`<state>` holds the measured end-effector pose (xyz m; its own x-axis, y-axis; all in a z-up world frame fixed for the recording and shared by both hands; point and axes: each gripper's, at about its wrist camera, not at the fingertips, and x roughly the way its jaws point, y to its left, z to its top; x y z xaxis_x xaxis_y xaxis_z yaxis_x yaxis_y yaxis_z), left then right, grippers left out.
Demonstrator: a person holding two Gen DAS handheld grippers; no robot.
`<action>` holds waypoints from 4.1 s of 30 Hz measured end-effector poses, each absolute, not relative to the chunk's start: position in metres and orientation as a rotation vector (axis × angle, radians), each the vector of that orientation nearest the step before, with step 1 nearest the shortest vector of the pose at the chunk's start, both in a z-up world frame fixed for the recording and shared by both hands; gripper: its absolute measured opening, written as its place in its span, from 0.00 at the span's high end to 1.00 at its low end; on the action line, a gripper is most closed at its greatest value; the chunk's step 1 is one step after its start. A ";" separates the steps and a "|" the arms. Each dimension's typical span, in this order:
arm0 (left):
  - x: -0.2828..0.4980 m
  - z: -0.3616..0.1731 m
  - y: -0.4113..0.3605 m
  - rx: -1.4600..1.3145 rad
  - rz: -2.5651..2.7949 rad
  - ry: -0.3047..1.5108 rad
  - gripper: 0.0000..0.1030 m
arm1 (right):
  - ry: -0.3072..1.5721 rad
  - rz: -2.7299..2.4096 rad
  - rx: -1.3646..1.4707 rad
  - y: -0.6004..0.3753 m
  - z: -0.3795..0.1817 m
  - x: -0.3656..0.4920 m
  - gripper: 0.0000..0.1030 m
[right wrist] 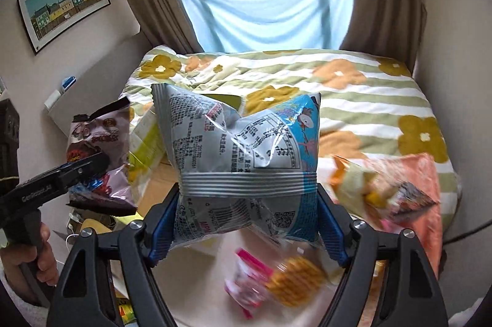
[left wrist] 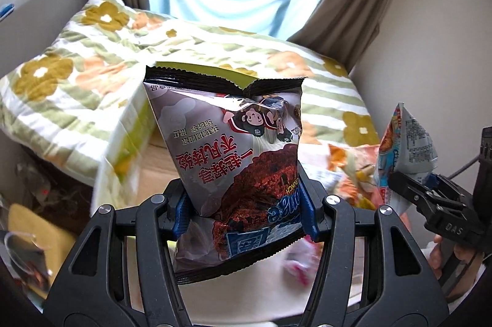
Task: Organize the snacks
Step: 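Carry both bags over the yellow box and open both tools to drop them, then move both tools back over the snack pile, then grasp the waffle pack with left tool while right tool grasps white pastry pack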
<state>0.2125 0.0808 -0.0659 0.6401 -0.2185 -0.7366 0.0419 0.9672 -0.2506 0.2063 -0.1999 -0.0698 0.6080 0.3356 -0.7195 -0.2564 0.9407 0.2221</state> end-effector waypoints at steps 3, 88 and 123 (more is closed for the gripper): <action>0.240 -0.077 0.111 -0.211 -0.157 0.898 0.49 | 0.869 0.344 0.097 -0.169 -0.078 0.218 0.26; 0.157 -0.091 0.045 0.061 -0.418 0.855 0.00 | 0.911 -0.039 0.183 -0.225 -0.097 0.132 0.01; 0.174 -0.272 -0.221 0.554 -0.512 1.183 0.00 | 1.100 0.036 0.133 -0.308 -0.279 0.091 0.06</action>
<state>0.1738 -0.2214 -0.2722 0.2973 -0.0825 -0.9512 0.6370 0.7593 0.1333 0.0911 -0.3078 -0.2789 0.4540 0.0947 -0.8860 0.0369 0.9915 0.1248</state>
